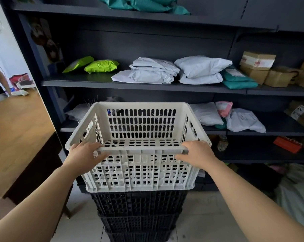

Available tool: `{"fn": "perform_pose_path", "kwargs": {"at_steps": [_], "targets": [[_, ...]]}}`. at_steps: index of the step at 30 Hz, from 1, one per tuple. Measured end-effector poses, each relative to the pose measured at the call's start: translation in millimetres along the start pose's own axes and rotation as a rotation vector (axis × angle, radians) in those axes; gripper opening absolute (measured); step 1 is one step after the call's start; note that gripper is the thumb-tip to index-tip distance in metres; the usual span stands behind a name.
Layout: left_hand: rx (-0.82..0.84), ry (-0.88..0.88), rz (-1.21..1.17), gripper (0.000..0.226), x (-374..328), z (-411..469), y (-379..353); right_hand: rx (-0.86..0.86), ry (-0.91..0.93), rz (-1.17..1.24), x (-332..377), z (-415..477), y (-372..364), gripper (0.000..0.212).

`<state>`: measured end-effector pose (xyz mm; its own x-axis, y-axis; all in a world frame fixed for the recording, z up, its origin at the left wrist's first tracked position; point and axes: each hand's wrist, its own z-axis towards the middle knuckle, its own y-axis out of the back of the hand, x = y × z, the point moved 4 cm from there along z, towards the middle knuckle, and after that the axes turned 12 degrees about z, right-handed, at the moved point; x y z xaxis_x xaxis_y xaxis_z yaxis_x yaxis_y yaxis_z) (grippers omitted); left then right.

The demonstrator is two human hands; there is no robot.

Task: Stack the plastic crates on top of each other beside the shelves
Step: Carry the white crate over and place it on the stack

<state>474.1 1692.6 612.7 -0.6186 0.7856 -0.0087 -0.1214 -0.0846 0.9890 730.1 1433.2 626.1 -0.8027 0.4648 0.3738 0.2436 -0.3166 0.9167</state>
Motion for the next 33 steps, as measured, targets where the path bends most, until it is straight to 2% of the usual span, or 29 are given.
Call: {"fn": "perform_pose_path", "kwargs": {"at_steps": [1, 2, 3, 4, 7, 11, 14, 17, 21, 23, 27, 31, 33], "targets": [[0.009, 0.044, -0.063, 0.036, 3, 1, 0, -0.009, -0.026, 0.104, -2, 0, 4, 0.038], [0.01, 0.102, -0.126, 0.047, 6, 2, 2, -0.042, -0.052, 0.146, -6, 1, 9, 0.053], [0.01, 0.167, -0.157, 0.056, 11, 5, 2, -0.083, -0.067, 0.112, -9, 2, 14, 0.068], [0.018, 0.23, -0.162, 0.062, 16, 7, 2, -0.116, -0.097, 0.03, -14, 4, 19, 0.075], [0.068, 0.356, -0.118, 0.068, 30, 17, 0, -0.065, -0.282, -0.046, -29, 11, 20, 0.057], [0.161, 0.438, -0.19, 0.056, 46, 33, -6, -0.019, -0.442, 0.105, -38, 17, 13, 0.054], [0.192, 0.468, -0.182, 0.045, 53, 39, -6, -0.053, -0.481, 0.084, -40, 20, 12, 0.046], [0.14, 0.433, -0.16, 0.032, 59, 41, -8, -0.126, -0.477, 0.033, -39, 21, 14, 0.047], [0.067, 0.375, -0.183, 0.039, 68, 43, -7, -0.176, -0.461, 0.016, -36, 26, 15, 0.053], [0.08, 0.361, -0.213, 0.051, 68, 41, -10, -0.17, -0.465, -0.019, -35, 26, 13, 0.053], [0.108, 0.377, -0.21, 0.055, 57, 43, -11, -0.077, -0.418, -0.133, -33, 30, 13, 0.062], [0.205, 0.164, 0.009, 0.073, 52, 65, -10, 0.102, -0.383, -0.125, -35, 43, 13, 0.089], [0.278, 0.137, 0.085, 0.083, 55, 70, -18, 0.127, -0.395, -0.129, -37, 46, 11, 0.095]]}}
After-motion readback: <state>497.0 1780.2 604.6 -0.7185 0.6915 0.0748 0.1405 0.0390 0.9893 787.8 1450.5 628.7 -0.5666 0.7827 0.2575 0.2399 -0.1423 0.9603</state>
